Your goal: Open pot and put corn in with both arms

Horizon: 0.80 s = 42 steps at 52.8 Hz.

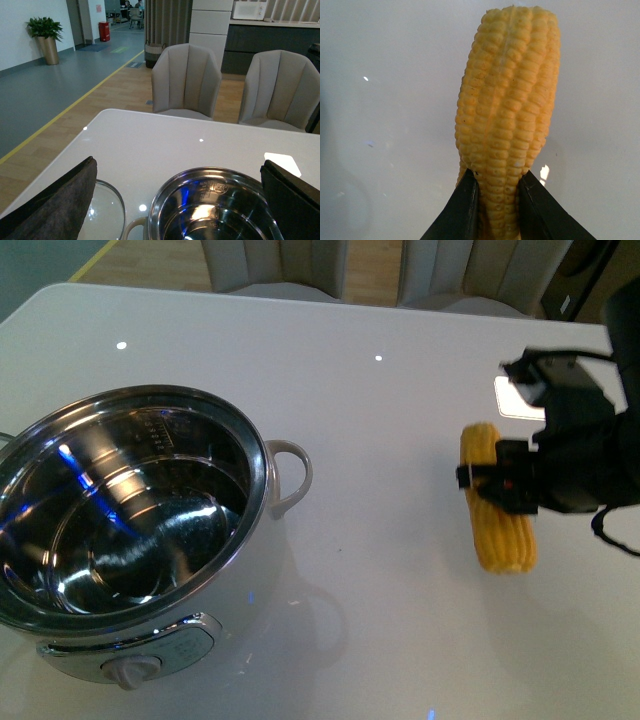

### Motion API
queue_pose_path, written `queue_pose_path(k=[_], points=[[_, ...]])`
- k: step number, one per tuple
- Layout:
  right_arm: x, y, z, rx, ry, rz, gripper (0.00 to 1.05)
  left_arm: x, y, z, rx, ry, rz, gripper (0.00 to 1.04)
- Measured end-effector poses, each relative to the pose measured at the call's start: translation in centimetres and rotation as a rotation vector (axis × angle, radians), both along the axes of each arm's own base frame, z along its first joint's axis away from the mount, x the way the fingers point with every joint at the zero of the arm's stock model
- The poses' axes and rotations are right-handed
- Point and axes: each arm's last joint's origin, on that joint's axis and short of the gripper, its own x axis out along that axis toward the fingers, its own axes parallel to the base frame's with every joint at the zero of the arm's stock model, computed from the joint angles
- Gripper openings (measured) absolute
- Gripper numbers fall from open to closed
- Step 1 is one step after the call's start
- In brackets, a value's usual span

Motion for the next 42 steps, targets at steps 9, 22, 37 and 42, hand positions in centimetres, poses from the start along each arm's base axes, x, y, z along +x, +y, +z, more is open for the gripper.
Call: queue_pose_path(k=[9,22,37,42], points=[[1.0,0.5,4.4,0.115,-0.098,-0.021,0.14,0.0,0.0,0.0,0.0,0.0,0.0,0.98],[2.9,5.3,8.8,0.27,-0.152,0.087,0.14,0.0,0.0,0.0,0.0,0.0,0.0,0.98],[4.5,11.0,9.6,0.398,-0.089,0.18,0.14,0.0,0.0,0.0,0.0,0.0,0.0,0.98],[4.6,12.0,9.8,0.43,-0.076,0.187,0.14,0.0,0.0,0.0,0.0,0.0,0.0,0.98]])
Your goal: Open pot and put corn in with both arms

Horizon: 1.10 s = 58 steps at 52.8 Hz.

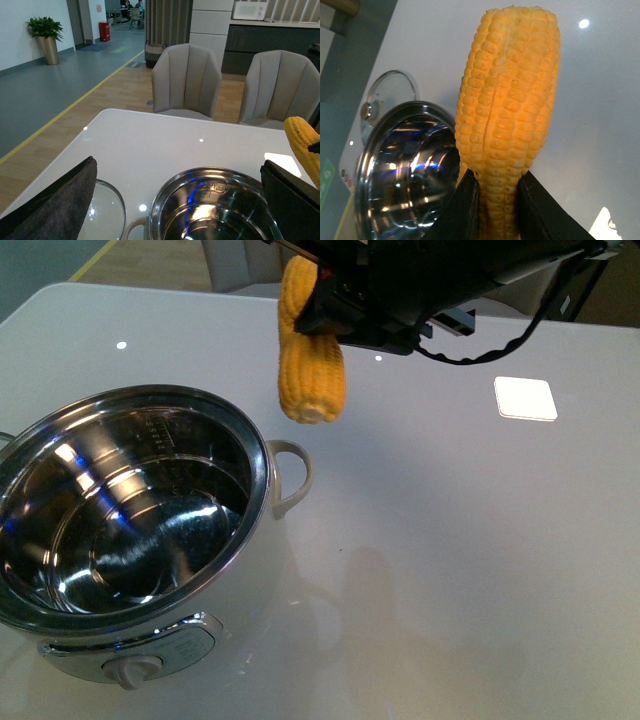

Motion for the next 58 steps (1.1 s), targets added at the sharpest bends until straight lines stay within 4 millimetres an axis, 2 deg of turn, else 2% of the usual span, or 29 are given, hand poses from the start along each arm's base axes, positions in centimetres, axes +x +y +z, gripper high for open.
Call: queue_pose_path(k=[7,15,27,34,53,58], points=[[-0.6,1.6,0.0,0.019,0.023,0.046,0.14,0.0,0.0,0.0,0.0,0.0,0.0,0.98],[-2.0,3.6,-0.9,0.004,0.081,0.122,0.14,0.0,0.0,0.0,0.0,0.0,0.0,0.98],[-1.2,5.9,-0.1,0.039,0.085,0.135,0.14,0.0,0.0,0.0,0.0,0.0,0.0,0.98],[-1.5,7.5,-0.3,0.045,0.107,0.172,0.14,0.0,0.0,0.0,0.0,0.0,0.0,0.98],[-2.0,8.0,-1.2,0.022,0.151,0.193,0.14,0.0,0.0,0.0,0.0,0.0,0.0,0.98],[-2.0,8.0,-1.2,0.021,0.151,0.194,0.28,0.0,0.0,0.0,0.0,0.0,0.0,0.98]])
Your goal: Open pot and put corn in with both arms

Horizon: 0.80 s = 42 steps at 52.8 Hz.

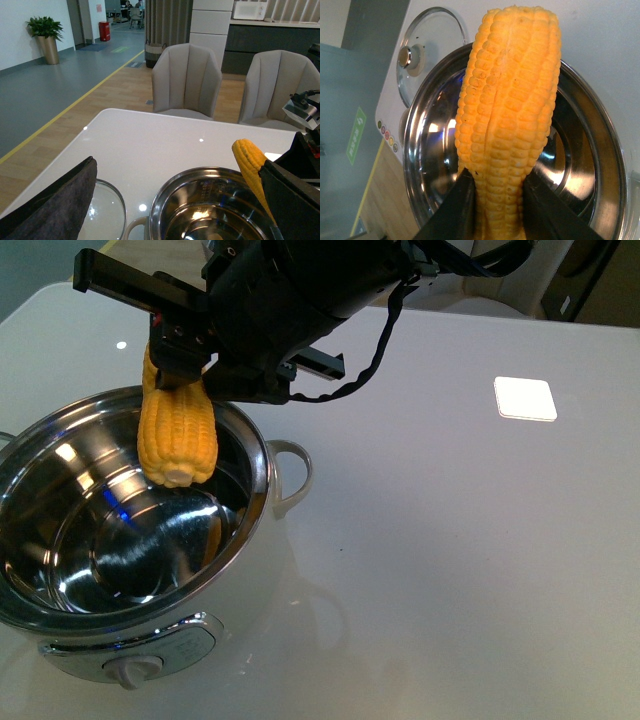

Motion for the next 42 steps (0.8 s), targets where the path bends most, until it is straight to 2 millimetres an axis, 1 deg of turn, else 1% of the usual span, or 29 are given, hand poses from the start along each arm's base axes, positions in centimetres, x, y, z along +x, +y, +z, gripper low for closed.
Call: queue_pose_path(k=[2,10,15,26,31,36,42], points=[[0.0,0.0,0.0,0.0,0.0,0.0,0.35,0.0,0.0,0.0,0.0,0.0,0.0,0.98],[0.0,0.0,0.0,0.001,0.001,0.0,0.57,0.0,0.0,0.0,0.0,0.0,0.0,0.98],[0.0,0.0,0.0,0.003,0.004,-0.001,0.76,0.0,0.0,0.0,0.0,0.0,0.0,0.98],[0.2,-0.2,0.1,0.013,-0.006,-0.01,0.76,0.0,0.0,0.0,0.0,0.0,0.0,0.98],[0.4,-0.9,0.3,0.025,-0.011,-0.034,0.76,0.0,0.0,0.0,0.0,0.0,0.0,0.98],[0.6,-3.1,0.7,0.036,-0.026,-0.102,0.75,0.0,0.0,0.0,0.0,0.0,0.0,0.98],[0.9,-6.3,1.9,0.032,-0.075,-0.211,0.75,0.0,0.0,0.0,0.0,0.0,0.0,0.98]])
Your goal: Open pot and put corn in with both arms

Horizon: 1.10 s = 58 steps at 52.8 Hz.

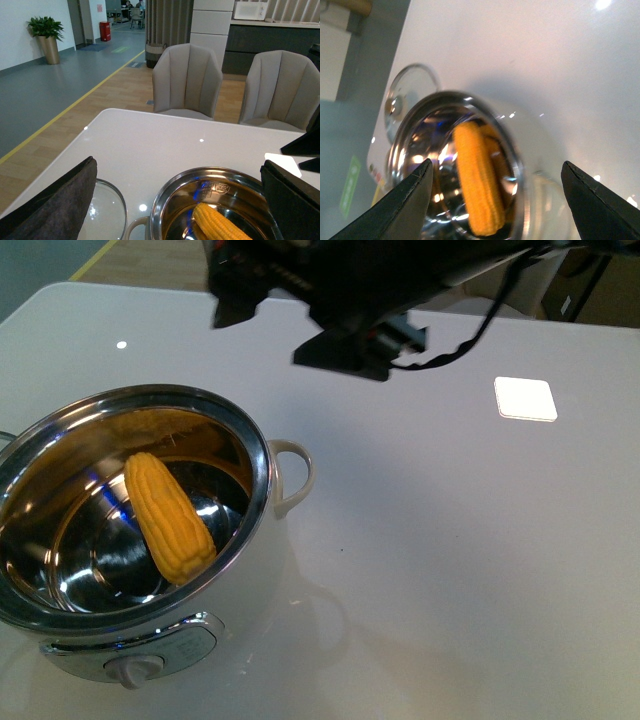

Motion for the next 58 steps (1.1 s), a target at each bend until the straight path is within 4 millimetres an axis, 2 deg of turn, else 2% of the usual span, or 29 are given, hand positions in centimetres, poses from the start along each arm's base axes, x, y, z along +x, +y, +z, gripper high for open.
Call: queue_pose_path(k=[8,16,19,23,27,34,37,47,53,54,58], points=[[-0.2,-4.4,1.6,-0.053,-0.109,-0.164,0.75,0.0,0.0,0.0,0.0,0.0,0.0,0.98],[-1.7,-8.5,3.2,-0.136,-0.224,-0.311,0.78,0.0,0.0,0.0,0.0,0.0,0.0,0.98],[-3.0,-10.6,4.2,-0.186,-0.293,-0.421,0.88,0.0,0.0,0.0,0.0,0.0,0.0,0.98],[-4.2,-12.2,5.1,-0.218,-0.347,-0.507,0.97,0.0,0.0,0.0,0.0,0.0,0.0,0.98],[-6.2,-13.7,6.0,-0.245,-0.397,-0.582,0.96,0.0,0.0,0.0,0.0,0.0,0.0,0.98],[-9.9,-15.2,6.8,-0.285,-0.451,-0.688,0.96,0.0,0.0,0.0,0.0,0.0,0.0,0.98],[-11.1,-15.5,6.9,-0.297,-0.467,-0.72,0.96,0.0,0.0,0.0,0.0,0.0,0.0,0.98],[-16.8,-16.2,7.0,-0.415,-0.503,-0.831,0.96,0.0,0.0,0.0,0.0,0.0,0.0,0.98],[-17.8,-16.1,7.4,-0.409,-0.527,-0.842,0.96,0.0,0.0,0.0,0.0,0.0,0.0,0.98],[-17.8,-16.1,7.3,-0.4,-0.543,-0.823,0.94,0.0,0.0,0.0,0.0,0.0,0.0,0.98],[-18.4,-16.8,6.2,-0.307,-0.744,-0.665,0.78,0.0,0.0,0.0,0.0,0.0,0.0,0.98]])
